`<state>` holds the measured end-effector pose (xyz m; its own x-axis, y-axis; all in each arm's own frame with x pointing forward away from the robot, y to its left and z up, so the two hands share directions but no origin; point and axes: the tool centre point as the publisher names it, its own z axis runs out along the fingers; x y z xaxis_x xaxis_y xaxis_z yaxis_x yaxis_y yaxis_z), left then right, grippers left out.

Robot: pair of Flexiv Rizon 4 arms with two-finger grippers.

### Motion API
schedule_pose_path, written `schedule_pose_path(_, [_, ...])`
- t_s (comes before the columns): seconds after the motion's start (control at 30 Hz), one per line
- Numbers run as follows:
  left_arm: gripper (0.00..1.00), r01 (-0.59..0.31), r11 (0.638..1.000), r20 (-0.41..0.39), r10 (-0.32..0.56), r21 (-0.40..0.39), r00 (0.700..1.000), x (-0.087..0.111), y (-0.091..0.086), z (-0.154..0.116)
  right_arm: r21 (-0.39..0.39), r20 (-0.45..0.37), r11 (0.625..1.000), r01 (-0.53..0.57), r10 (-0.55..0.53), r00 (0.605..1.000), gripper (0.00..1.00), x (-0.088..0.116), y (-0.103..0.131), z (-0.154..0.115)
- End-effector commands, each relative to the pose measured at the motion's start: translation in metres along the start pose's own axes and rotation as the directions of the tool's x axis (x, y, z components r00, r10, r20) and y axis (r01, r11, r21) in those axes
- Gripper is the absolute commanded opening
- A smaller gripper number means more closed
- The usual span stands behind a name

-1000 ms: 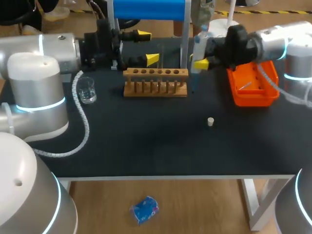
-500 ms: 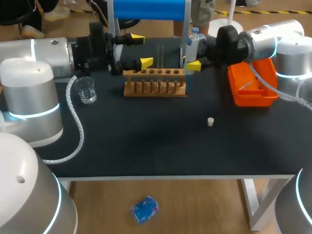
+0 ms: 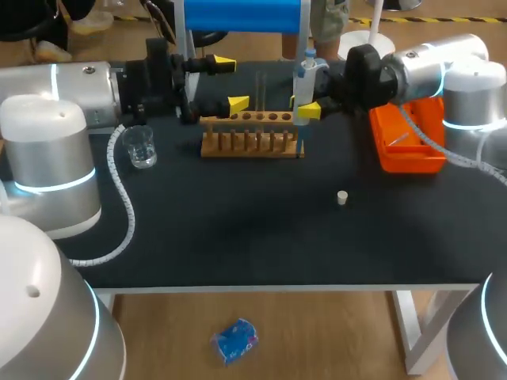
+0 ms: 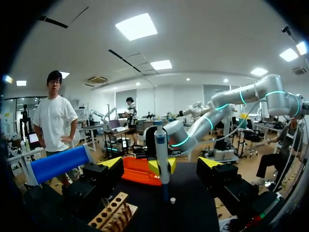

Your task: Invert the test tube, pick up the pipette, mount the tip to pipette, aspirate from beaker and dispense into the tube, eject the tip, return the pipette, and cap with the stopper.

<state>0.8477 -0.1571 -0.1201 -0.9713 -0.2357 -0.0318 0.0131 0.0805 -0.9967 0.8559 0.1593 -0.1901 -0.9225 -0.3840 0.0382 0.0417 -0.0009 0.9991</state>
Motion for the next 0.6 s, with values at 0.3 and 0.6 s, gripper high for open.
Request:
schedule_pose_path(0.3, [1.00, 0.025, 0.999, -0.013, -0.024, 0.045, 1.000, -0.001, 0.008, 0.009, 0.019, -0.083, 1.000, 0.024, -0.022, 0.996, 0.00, -0.016, 0.005, 0.052])
schedule_pose_path(0.6, [1.00, 0.024, 0.998, -0.004, -0.024, 0.054, 1.000, -0.001, 0.008, 0.015, 0.016, -0.128, 0.999, 0.039, -0.036, 0.991, 0.00, -0.022, 0.009, 0.074])
